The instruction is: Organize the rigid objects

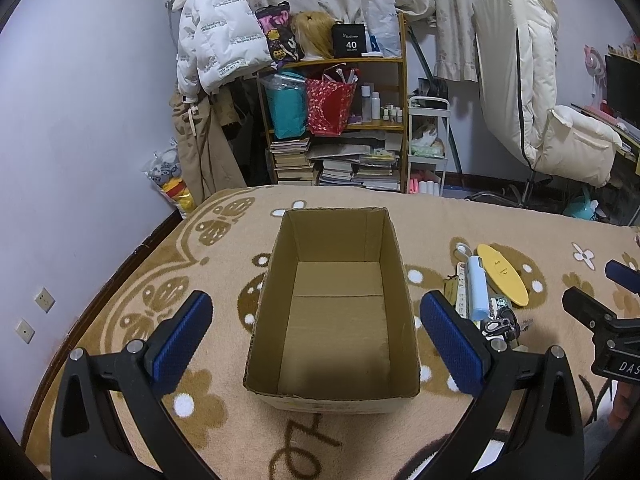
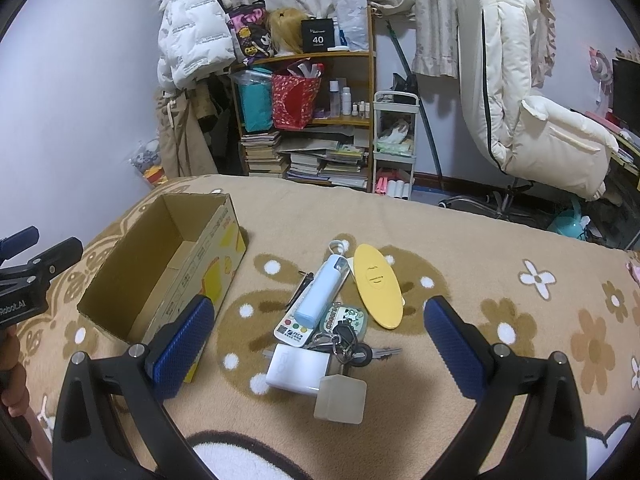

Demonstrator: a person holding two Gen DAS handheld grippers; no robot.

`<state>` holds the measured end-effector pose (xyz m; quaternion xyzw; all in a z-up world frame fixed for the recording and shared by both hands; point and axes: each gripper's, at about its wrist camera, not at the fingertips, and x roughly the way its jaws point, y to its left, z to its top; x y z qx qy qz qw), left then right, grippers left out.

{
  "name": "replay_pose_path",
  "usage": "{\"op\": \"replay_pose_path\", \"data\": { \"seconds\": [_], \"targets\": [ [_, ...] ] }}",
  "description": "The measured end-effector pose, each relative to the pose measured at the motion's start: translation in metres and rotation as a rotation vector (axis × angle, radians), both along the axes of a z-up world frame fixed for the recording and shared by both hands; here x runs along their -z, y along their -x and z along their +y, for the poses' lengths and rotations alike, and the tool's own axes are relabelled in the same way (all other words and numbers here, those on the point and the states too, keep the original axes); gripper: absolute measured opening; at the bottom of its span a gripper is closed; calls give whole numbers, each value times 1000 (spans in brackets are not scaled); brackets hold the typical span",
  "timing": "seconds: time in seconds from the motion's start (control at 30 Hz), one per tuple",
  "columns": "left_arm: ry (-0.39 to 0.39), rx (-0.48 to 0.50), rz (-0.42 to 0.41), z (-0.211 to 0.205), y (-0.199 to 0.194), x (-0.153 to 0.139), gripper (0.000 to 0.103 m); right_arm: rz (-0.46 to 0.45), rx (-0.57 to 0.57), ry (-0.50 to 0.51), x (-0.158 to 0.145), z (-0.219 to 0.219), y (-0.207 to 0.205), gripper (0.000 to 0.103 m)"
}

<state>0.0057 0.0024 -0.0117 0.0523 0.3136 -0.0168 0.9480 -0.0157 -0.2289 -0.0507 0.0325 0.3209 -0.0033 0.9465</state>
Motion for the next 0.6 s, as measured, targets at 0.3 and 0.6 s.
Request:
{"op": "replay_pose_path", "data": {
  "seconds": [0.3,0.6],
  "targets": [
    [7,4,19,-1,-5,-1,103,-8,-5,21,4,3,-1,103],
    [11,-2,43,5,-29,-3,103,5,-18,67,2,5,-12,103]
  ]
}}
